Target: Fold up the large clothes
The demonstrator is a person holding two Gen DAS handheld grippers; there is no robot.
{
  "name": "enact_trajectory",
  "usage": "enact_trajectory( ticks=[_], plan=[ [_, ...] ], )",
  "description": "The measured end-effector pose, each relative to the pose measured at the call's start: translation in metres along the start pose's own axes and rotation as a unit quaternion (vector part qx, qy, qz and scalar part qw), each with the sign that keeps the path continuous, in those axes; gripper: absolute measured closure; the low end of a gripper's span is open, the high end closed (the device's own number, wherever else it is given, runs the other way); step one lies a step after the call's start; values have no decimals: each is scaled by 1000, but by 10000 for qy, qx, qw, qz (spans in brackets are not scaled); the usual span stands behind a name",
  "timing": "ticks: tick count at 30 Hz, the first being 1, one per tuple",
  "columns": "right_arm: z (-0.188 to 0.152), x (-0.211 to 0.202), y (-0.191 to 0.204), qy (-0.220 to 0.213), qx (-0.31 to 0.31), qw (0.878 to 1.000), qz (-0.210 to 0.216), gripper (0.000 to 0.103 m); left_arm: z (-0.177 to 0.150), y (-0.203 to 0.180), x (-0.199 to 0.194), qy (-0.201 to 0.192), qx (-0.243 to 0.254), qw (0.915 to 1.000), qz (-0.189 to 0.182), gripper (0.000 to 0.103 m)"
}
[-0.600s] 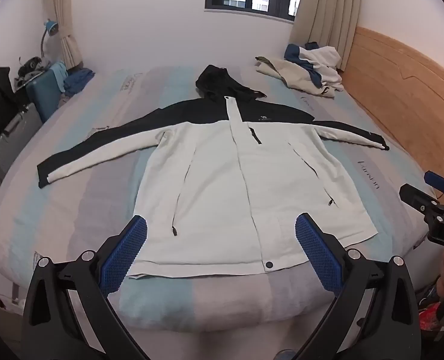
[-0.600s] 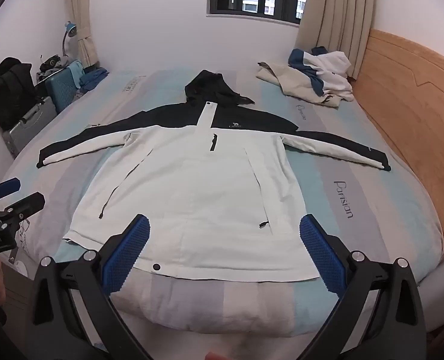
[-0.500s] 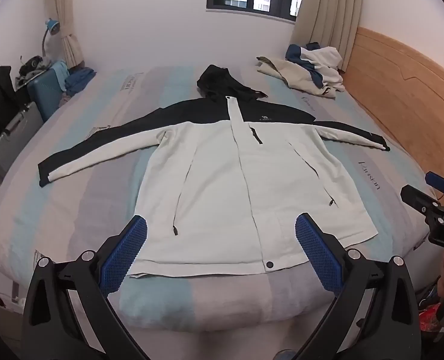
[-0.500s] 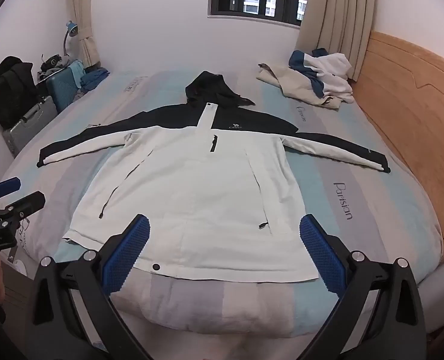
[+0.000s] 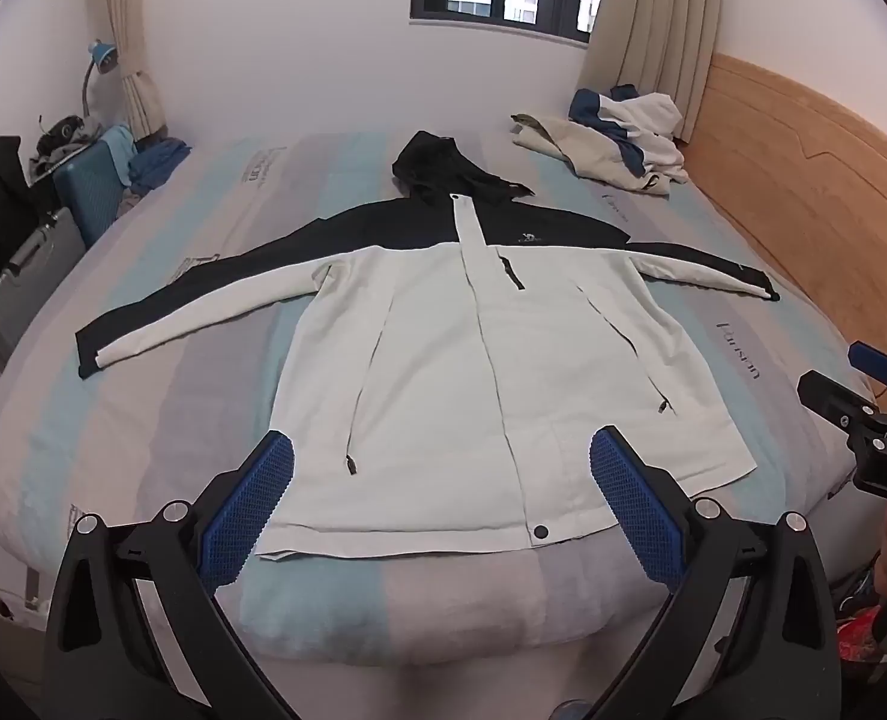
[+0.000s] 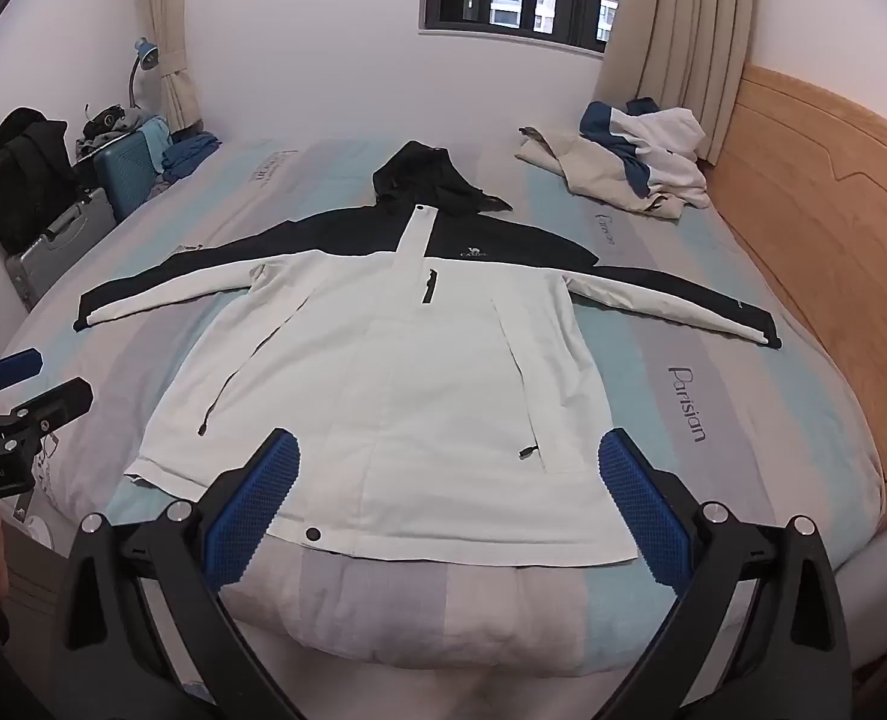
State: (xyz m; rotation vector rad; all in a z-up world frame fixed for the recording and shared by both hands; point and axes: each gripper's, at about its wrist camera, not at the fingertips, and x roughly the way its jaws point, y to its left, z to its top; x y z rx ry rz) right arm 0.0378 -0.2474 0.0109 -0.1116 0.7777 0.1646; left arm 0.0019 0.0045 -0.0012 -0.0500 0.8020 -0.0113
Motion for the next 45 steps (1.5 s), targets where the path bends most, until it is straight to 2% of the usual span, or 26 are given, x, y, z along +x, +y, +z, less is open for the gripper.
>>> enact_trajectory(
  ticks=[24,45],
  plan=[
    [0,5,3,58,5,10000,-61,7,-1,1,-7,-118,71,9999,71,6],
    [-6,5,4,63,19,9999,-115,7,0,5,-7,-105,-23,9999,-7,6]
  ],
)
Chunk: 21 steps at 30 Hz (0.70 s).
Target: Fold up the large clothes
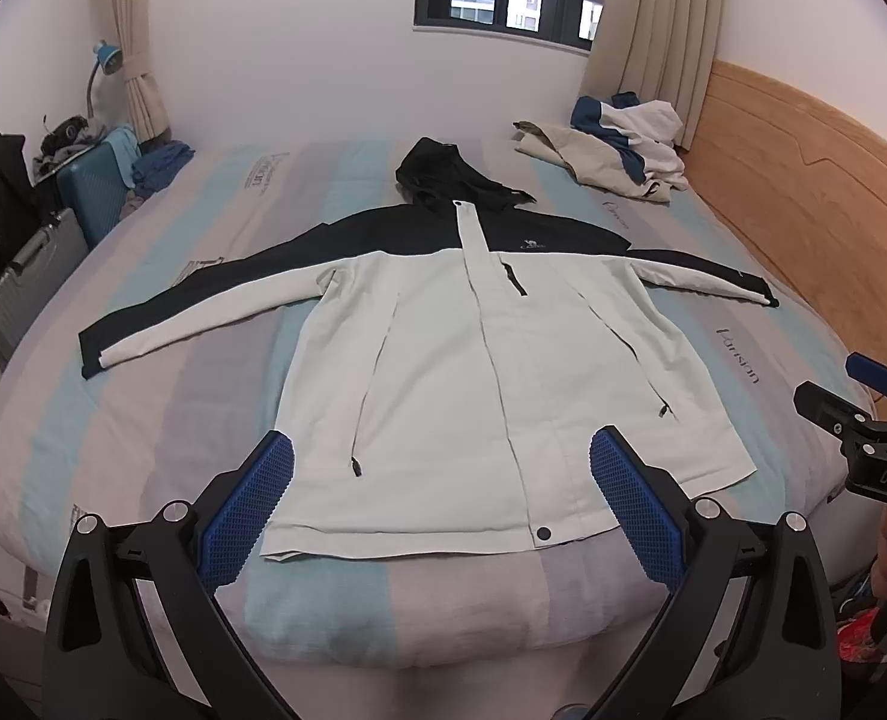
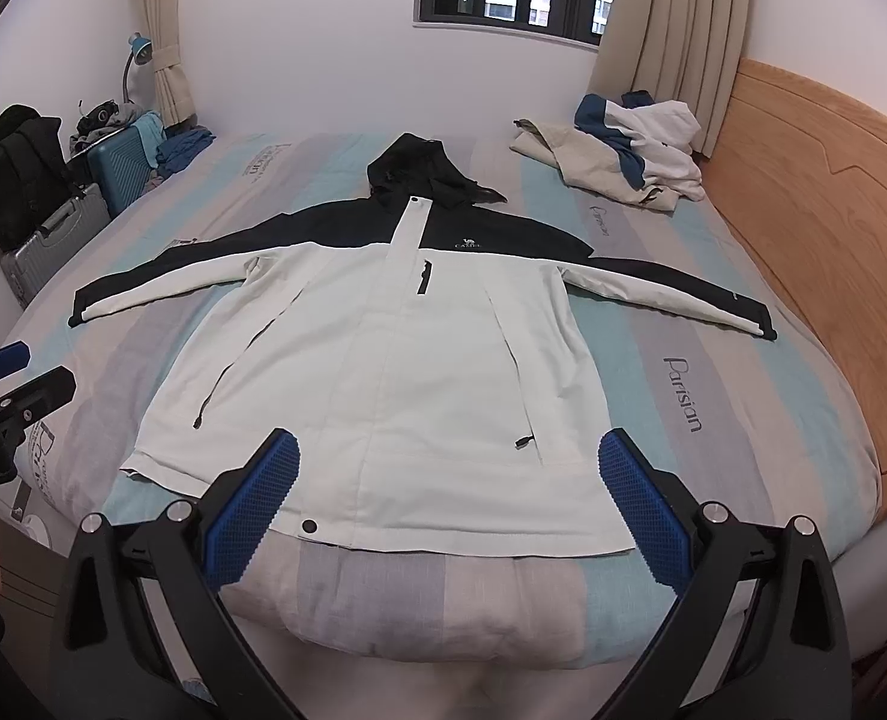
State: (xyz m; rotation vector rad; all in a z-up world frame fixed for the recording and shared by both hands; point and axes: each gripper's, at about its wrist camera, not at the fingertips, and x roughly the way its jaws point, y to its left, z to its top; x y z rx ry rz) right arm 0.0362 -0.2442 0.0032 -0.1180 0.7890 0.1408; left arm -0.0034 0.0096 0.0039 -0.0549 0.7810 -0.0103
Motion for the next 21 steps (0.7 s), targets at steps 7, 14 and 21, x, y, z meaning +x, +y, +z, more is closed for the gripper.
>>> enact_trajectory(
  ticks=[7,14,21],
  plan=[
    [-3,1,-3,2,-2,10000,10,7,-1,0,-1,-10,2,10000,8,6],
    [-4,1,-2,8,-11,10000,3,7,-3,-1,-1,10,8,10000,28,6],
    [-4,0,-2,15,-51,10000,13,7,-1,-2,0,45,37,10000,36,6]
  ],
)
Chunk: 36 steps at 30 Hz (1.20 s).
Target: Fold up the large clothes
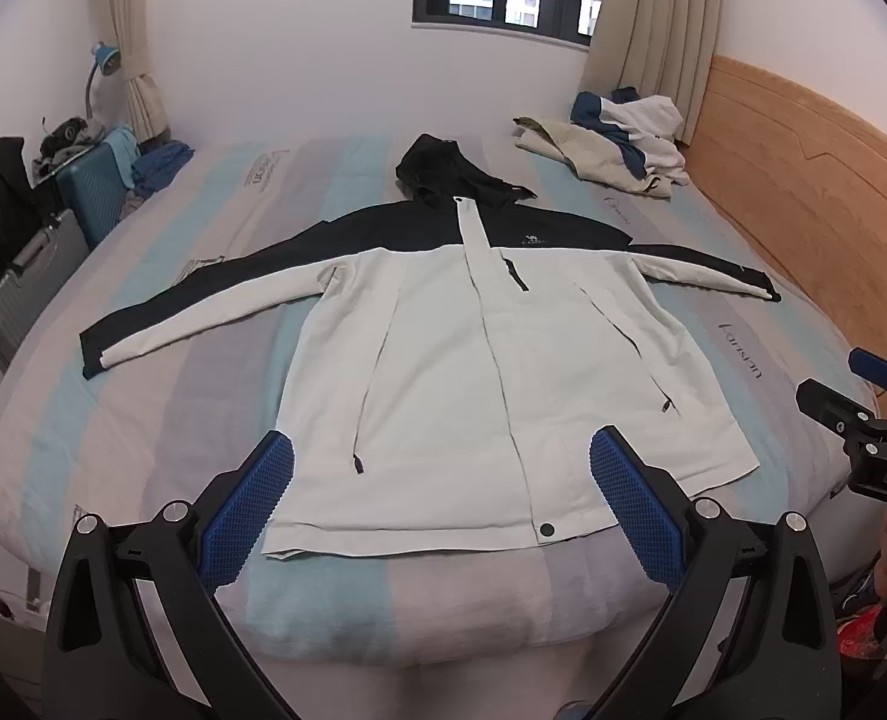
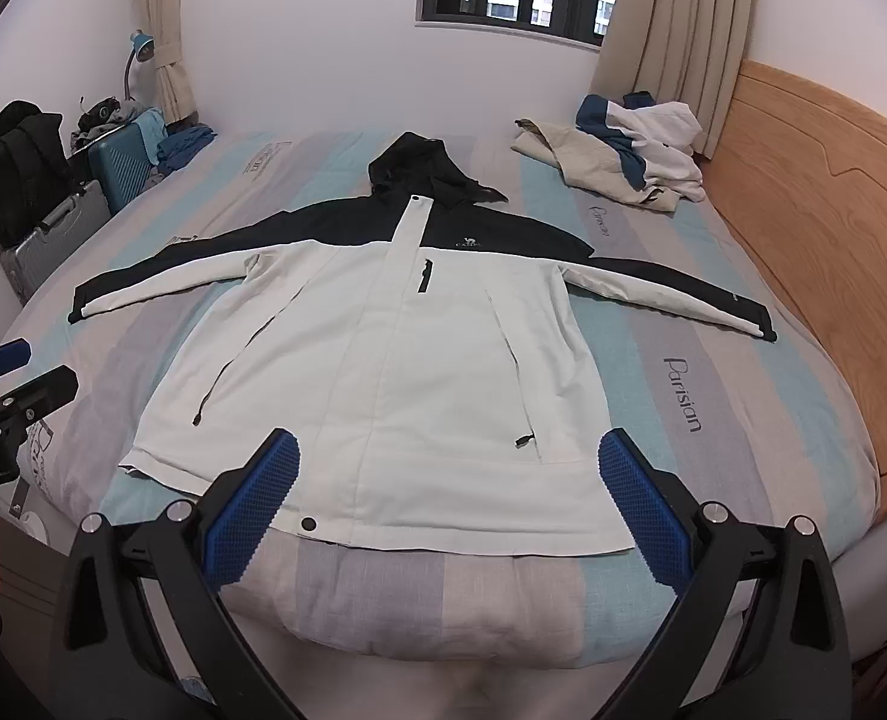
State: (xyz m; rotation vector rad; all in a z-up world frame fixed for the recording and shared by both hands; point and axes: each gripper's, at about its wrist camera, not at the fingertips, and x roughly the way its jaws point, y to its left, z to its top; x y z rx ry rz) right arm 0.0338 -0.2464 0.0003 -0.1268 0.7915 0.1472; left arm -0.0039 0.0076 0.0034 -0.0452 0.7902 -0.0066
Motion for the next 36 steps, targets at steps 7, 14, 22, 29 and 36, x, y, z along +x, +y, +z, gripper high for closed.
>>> enact_trajectory(
  ticks=[7,14,22,29,36],
  plan=[
    [2,-1,3,-28,-61,10000,-9,7,0,1,0,-1,26,10000,1,6],
    [5,-2,6,-55,-65,10000,2,7,0,2,1,4,-1,10000,6,6],
    [20,-4,9,76,127,9999,87,7,6,4,5,87,25,9999,-68,7],
    [51,-2,32,240,167,9995,-150,7,36,25,13,150,136,9992,-342,10],
    [74,0,58,-111,340,9968,-708,7,66,55,27,47,278,9982,-536,9]
  ],
)
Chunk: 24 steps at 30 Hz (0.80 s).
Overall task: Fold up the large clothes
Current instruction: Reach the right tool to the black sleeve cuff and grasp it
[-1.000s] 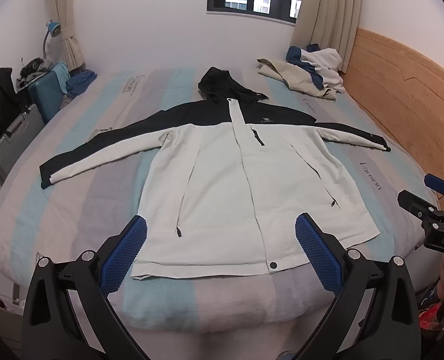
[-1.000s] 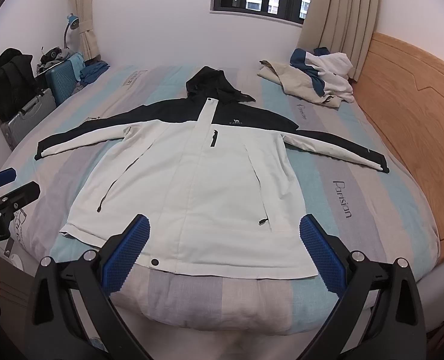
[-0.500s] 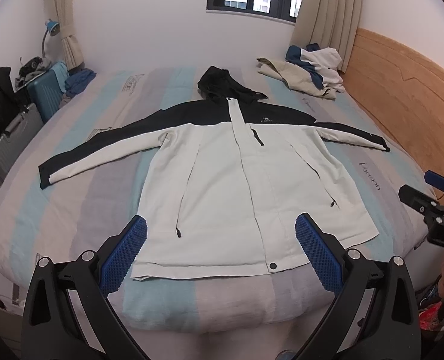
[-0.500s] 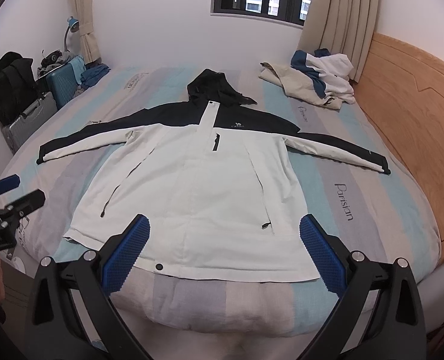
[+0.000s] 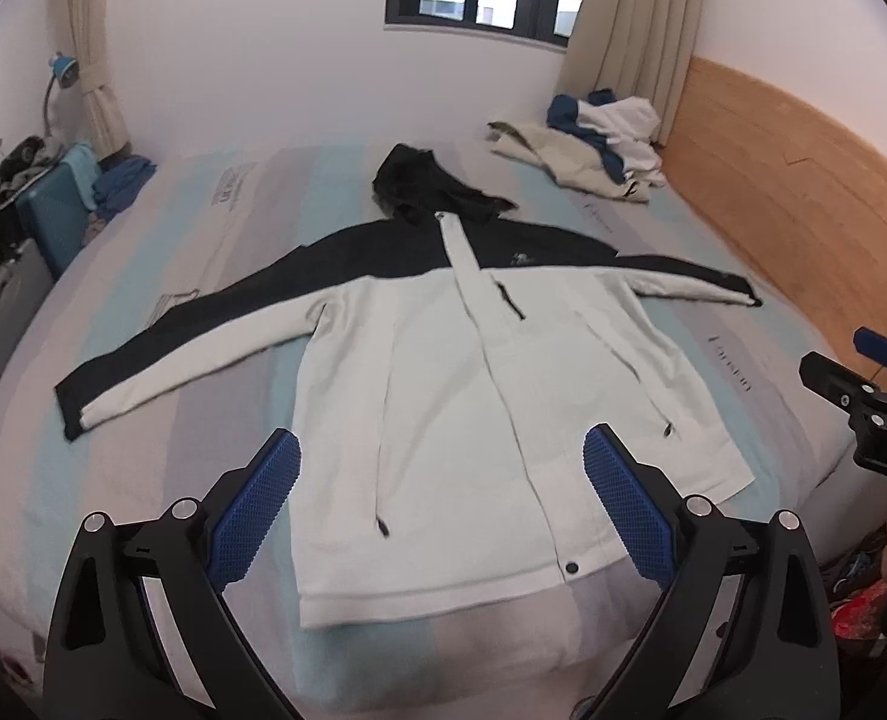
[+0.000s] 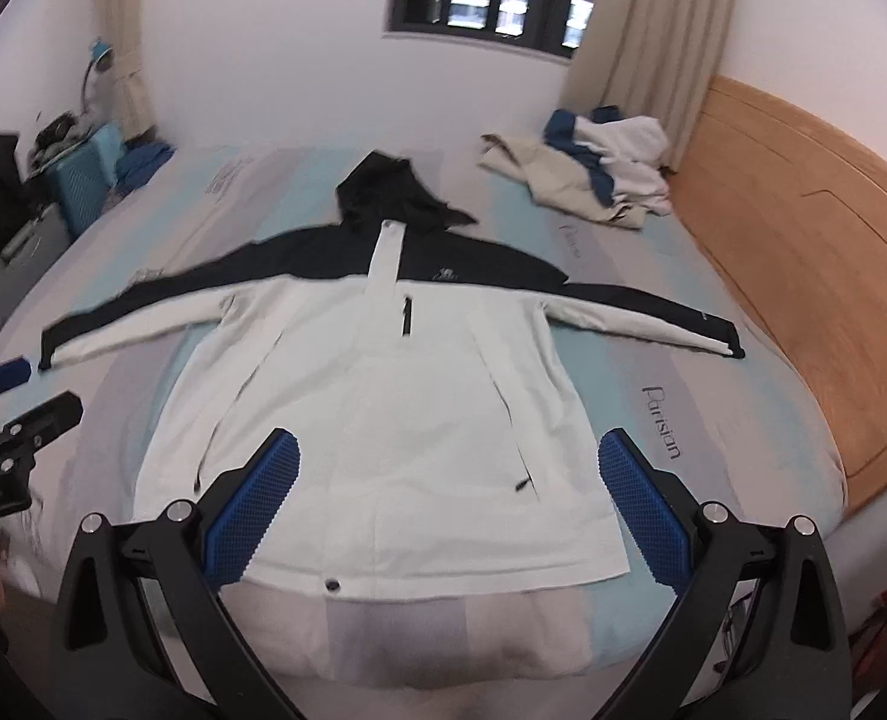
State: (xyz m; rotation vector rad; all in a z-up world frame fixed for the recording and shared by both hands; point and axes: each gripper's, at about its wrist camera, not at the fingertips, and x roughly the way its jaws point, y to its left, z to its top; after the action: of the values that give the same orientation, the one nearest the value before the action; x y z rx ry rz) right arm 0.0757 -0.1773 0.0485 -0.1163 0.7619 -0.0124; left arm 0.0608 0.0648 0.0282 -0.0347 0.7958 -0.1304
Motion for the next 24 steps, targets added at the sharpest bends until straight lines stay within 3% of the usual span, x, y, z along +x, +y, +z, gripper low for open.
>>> enact_trajectory(
  ticks=[5,8,11,16,24],
  plan=[
    [9,16,9,-313,158,9994,-68,7,18,21,20,-108,133,9999,9,9],
    [17,38,13,-149,89,9996,-243,7,31,31,43,-220,147,9996,-15,7],
    [25,72,9,-29,148,9999,84,7,38,29,69,-335,324,9989,44,7],
    [47,147,-4,76,130,9979,627,7,60,13,142,-137,690,9965,452,7],
    [98,269,-36,407,-98,9946,946,7,110,6,245,164,-42,9972,724,7]
  ],
)
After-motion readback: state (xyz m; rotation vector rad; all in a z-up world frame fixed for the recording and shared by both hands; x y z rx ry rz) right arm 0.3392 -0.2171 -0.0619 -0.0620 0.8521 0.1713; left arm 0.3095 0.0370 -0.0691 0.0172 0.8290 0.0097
